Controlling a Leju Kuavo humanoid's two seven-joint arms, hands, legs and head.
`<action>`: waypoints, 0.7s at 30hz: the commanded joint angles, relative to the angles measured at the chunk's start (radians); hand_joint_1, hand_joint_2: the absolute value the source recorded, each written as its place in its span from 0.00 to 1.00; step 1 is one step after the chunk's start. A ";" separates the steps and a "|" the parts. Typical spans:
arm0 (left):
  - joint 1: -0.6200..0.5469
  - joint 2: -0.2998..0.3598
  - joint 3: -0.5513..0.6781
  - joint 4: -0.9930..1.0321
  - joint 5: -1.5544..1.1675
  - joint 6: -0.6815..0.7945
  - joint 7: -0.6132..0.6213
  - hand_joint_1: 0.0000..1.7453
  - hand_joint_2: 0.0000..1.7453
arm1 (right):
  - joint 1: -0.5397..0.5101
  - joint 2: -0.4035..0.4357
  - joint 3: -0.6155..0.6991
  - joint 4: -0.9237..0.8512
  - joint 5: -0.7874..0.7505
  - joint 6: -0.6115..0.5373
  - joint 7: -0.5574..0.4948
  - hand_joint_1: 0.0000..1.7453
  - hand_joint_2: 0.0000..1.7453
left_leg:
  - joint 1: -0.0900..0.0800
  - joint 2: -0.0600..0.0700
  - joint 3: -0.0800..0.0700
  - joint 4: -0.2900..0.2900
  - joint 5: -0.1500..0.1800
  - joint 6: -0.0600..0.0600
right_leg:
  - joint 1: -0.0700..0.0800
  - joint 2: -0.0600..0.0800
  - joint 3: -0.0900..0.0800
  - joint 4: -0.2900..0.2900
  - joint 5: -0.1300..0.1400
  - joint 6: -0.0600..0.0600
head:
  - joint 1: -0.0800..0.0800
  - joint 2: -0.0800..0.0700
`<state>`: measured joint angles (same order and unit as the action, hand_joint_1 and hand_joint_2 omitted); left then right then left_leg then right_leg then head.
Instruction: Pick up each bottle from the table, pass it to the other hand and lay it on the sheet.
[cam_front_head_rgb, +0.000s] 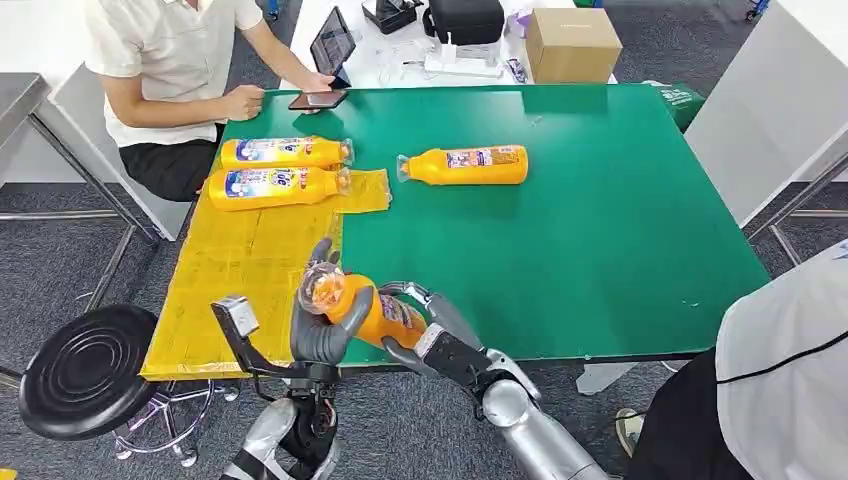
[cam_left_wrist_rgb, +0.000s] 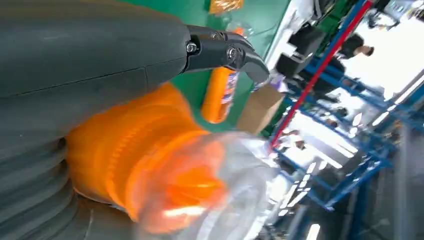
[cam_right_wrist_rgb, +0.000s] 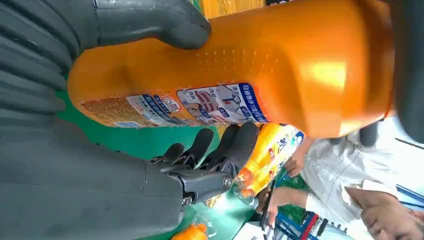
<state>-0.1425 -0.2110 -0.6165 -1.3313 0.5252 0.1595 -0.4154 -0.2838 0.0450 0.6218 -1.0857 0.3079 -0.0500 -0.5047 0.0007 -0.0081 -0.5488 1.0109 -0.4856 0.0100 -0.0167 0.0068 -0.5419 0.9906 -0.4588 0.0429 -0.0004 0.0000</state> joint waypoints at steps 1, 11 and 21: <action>-0.071 0.015 -0.059 0.171 -0.054 -0.019 -0.019 1.00 1.00 | -0.019 -0.019 0.008 0.042 0.004 -0.004 -0.007 0.95 1.00 | 0.001 -0.002 0.001 -0.001 0.001 -0.001 | 0.001 -0.003 0.002 -0.002 0.001 -0.002 | 0.000 0.000; -0.065 0.023 -0.037 0.111 -0.091 -0.068 -0.026 1.00 1.00 | -0.014 -0.023 -0.006 0.040 0.013 -0.013 -0.015 0.80 1.00 | 0.001 0.000 0.001 0.000 0.001 -0.001 | 0.001 -0.001 0.002 -0.001 0.001 -0.001 | 0.000 0.000; -0.036 0.031 0.028 0.005 -0.075 -0.074 -0.008 1.00 1.00 | 0.030 -0.024 -0.032 0.014 0.015 -0.018 -0.019 0.74 1.00 | 0.000 0.000 0.002 0.000 0.000 -0.001 | 0.001 -0.001 0.002 0.000 0.000 -0.001 | 0.000 0.000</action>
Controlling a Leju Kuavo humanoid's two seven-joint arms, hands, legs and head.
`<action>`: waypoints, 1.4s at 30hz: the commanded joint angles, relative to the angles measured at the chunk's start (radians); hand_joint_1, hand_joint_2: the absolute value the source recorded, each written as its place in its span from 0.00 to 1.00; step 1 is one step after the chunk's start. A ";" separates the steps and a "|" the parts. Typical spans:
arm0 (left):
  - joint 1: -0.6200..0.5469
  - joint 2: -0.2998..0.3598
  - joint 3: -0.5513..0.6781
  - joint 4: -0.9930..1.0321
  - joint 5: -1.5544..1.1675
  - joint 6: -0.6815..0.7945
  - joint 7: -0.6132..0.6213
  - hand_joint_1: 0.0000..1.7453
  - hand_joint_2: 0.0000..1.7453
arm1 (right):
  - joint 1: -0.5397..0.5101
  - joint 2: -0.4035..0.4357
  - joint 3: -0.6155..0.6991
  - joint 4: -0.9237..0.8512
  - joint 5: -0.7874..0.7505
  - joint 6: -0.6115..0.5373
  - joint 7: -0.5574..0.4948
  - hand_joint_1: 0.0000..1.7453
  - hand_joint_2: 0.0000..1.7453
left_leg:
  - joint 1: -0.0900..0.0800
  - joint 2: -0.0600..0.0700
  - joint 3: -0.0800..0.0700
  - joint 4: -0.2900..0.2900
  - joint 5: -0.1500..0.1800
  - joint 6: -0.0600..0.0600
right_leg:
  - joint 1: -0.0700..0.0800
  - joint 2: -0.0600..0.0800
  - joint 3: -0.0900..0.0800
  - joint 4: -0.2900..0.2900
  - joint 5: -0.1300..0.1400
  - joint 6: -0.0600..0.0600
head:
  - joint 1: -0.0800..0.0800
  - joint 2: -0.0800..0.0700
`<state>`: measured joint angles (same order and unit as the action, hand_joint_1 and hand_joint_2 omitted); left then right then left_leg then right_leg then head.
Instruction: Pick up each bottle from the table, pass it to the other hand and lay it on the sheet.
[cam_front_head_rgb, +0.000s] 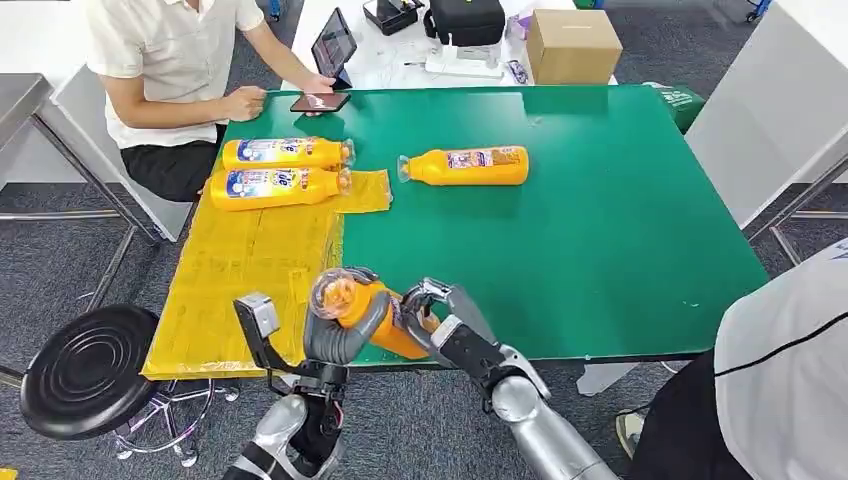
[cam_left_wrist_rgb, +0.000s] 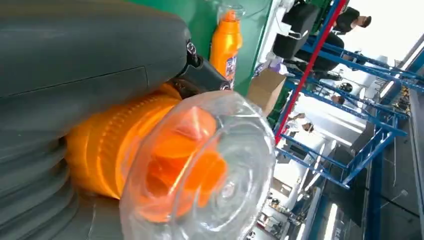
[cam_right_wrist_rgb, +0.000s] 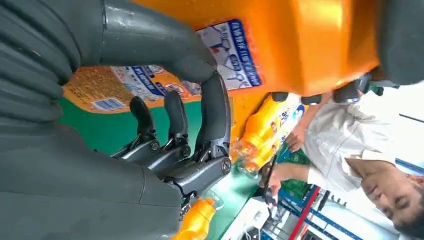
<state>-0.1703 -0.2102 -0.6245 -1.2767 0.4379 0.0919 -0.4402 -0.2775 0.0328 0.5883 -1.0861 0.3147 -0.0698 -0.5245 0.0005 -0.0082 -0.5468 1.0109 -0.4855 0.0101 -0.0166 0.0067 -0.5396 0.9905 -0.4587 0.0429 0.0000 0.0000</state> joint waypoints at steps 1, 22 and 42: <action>-0.008 0.028 0.043 -0.059 0.012 -0.003 0.024 1.00 1.00 | 0.027 -0.010 -0.004 0.014 0.009 0.001 -0.001 0.72 1.00 | 0.001 0.000 0.000 0.000 0.000 -0.001 | 0.001 -0.001 0.000 -0.001 0.001 -0.002 | 0.000 0.000; -0.067 0.056 0.034 -0.076 -0.262 0.168 -0.015 1.00 1.00 | 0.069 -0.007 -0.063 -0.020 0.029 -0.007 -0.012 0.34 1.00 | 0.001 0.000 -0.002 0.000 0.001 -0.001 | 0.001 -0.002 -0.001 -0.001 0.001 -0.002 | 0.000 0.000; -0.168 0.067 0.074 -0.028 -0.987 0.578 0.026 1.00 1.00 | 0.016 0.029 -0.072 0.016 0.058 0.029 -0.025 0.19 1.00 | 0.001 0.001 -0.003 0.001 0.001 -0.001 | 0.001 0.000 -0.003 0.001 0.001 -0.002 | 0.000 0.000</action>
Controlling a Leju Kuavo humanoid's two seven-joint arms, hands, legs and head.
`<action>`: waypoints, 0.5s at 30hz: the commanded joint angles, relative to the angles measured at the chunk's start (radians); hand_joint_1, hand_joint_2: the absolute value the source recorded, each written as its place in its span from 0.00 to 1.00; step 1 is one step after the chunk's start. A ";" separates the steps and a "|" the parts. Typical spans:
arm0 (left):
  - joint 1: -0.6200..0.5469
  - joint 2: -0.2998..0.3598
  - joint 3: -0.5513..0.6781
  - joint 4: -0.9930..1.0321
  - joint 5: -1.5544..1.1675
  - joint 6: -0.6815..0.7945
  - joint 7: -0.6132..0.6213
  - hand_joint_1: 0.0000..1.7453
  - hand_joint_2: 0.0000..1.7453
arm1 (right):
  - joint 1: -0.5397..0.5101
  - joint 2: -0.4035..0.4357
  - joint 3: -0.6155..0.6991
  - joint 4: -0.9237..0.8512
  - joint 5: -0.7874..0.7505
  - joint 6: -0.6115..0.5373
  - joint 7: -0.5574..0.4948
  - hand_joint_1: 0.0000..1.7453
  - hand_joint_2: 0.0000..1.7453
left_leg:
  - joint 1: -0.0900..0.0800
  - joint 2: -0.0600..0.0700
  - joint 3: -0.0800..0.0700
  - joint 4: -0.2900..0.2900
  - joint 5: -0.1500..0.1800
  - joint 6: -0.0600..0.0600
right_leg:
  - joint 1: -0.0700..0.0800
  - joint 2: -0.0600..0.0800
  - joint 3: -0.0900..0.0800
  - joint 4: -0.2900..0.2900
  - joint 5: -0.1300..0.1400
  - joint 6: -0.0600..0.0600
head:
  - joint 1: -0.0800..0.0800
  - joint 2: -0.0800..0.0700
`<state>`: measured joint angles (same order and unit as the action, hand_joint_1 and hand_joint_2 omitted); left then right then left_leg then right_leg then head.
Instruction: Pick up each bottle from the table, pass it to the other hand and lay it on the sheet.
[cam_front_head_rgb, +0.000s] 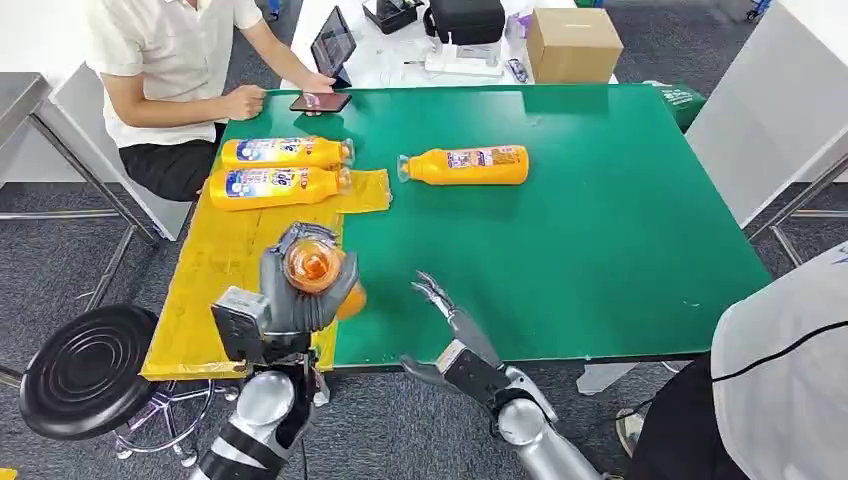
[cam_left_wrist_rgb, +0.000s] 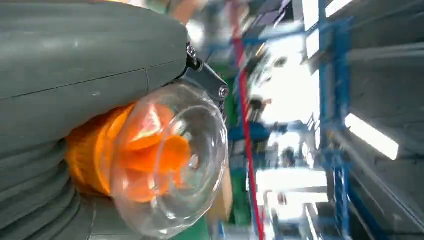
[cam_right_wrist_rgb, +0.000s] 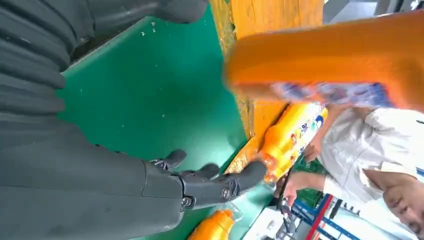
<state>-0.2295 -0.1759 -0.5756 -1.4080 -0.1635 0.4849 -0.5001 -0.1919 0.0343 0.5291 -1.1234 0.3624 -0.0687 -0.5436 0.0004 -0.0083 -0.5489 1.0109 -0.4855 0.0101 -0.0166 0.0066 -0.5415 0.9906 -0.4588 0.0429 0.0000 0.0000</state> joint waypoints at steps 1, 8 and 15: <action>-0.117 0.033 0.033 0.122 -0.443 0.186 0.116 1.00 1.00 | -0.073 0.032 -0.014 0.057 0.012 0.032 -0.006 0.17 1.00 | 0.000 0.001 0.000 0.000 0.001 -0.001 | 0.001 0.000 -0.001 0.000 0.001 -0.001 | 0.000 0.000; -0.181 -0.007 0.183 0.348 -0.908 0.213 0.308 1.00 1.00 | -0.094 0.053 -0.016 0.078 0.023 0.056 -0.007 0.12 1.00 | 0.001 0.002 0.000 0.000 0.002 -0.001 | 0.001 0.001 0.000 -0.001 0.002 -0.002 | 0.000 0.000; -0.314 0.004 0.195 0.659 -0.978 0.119 0.414 1.00 1.00 | -0.098 0.062 -0.027 0.076 0.033 0.080 -0.003 0.08 1.00 | 0.001 0.000 0.000 0.000 0.002 -0.001 | 0.001 -0.001 0.001 0.000 0.002 -0.002 | 0.000 0.000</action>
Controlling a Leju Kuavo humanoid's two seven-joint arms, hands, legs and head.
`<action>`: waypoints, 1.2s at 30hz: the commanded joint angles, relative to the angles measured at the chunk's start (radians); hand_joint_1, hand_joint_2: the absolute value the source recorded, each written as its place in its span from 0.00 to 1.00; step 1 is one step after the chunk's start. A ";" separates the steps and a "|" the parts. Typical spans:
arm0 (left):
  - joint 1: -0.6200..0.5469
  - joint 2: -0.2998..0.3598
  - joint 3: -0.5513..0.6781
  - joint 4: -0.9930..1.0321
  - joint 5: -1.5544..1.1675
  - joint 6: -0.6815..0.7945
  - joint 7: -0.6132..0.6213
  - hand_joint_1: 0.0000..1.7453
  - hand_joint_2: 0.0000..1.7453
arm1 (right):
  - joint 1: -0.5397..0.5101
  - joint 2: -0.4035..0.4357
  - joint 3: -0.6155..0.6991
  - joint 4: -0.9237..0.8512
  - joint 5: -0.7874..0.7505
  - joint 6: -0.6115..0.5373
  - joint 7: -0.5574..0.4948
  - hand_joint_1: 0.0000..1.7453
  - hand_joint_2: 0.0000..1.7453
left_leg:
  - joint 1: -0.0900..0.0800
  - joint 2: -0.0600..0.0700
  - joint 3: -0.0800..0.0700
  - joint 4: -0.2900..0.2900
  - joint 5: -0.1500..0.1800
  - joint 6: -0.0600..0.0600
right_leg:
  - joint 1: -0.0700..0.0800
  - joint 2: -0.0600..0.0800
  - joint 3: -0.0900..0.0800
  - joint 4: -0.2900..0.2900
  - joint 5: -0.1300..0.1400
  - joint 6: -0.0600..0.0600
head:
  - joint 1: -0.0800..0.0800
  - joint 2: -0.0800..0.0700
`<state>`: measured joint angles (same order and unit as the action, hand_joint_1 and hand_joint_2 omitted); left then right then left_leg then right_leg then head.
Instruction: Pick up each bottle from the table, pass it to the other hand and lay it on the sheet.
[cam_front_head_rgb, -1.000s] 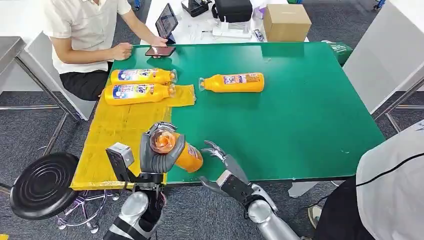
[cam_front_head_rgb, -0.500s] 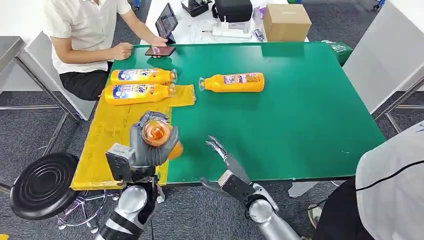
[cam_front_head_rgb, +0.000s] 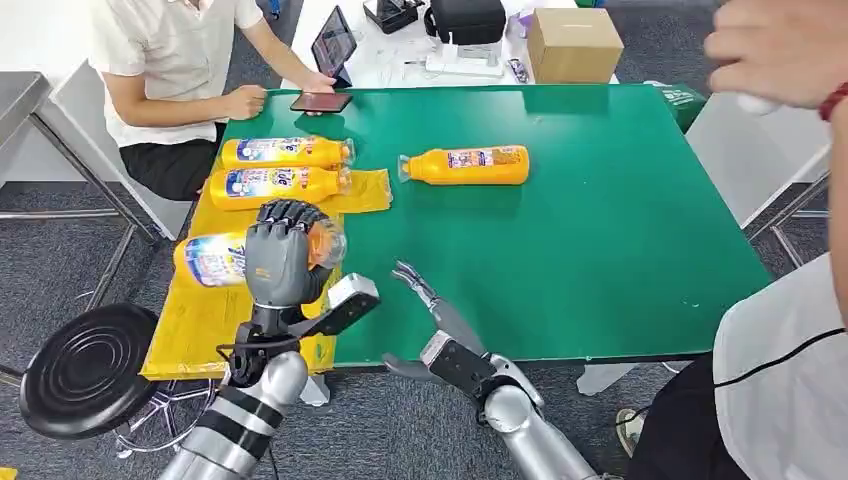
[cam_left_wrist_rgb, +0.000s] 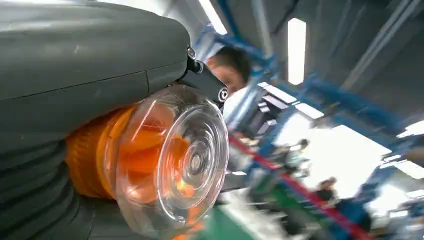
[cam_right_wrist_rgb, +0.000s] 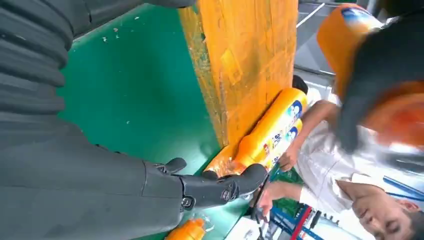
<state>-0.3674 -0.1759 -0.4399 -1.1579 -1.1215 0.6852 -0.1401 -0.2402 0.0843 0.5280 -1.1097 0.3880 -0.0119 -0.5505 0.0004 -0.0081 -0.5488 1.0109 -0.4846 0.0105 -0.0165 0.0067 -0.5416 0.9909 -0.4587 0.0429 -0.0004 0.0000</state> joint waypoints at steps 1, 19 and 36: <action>-0.198 0.004 0.061 0.464 -0.027 -0.099 0.071 1.00 1.00 | -0.051 0.015 -0.027 0.063 0.009 0.029 0.004 0.08 1.00 | 0.001 -0.001 0.000 0.000 0.001 -0.001 | 0.001 -0.002 0.001 -0.001 0.001 -0.002 | 0.001 0.000; -0.243 -0.016 0.098 0.693 0.028 -0.240 0.030 1.00 1.00 | -0.041 0.024 -0.048 0.087 0.011 0.038 0.004 0.06 1.00 | 0.001 0.000 -0.001 0.000 0.001 -0.001 | 0.001 -0.001 0.000 0.000 0.001 -0.001 | 0.000 0.000; -0.227 -0.048 0.080 0.689 0.090 -0.402 -0.010 0.00 1.00 | -0.039 0.036 -0.068 0.111 0.014 0.041 0.001 0.00 1.00 | 0.001 0.001 0.000 0.000 0.001 -0.001 | 0.002 -0.001 0.001 -0.001 0.002 -0.002 | 0.000 0.000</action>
<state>-0.5845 -0.1995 -0.3635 -0.5340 -1.0975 0.3105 -0.0973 -0.2512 0.1206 0.4879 -1.0620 0.4032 0.0240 -0.5493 -0.0001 -0.0086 -0.5489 1.0110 -0.4841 0.0103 -0.0166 0.0063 -0.5411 0.9912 -0.4584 0.0433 -0.0004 0.0000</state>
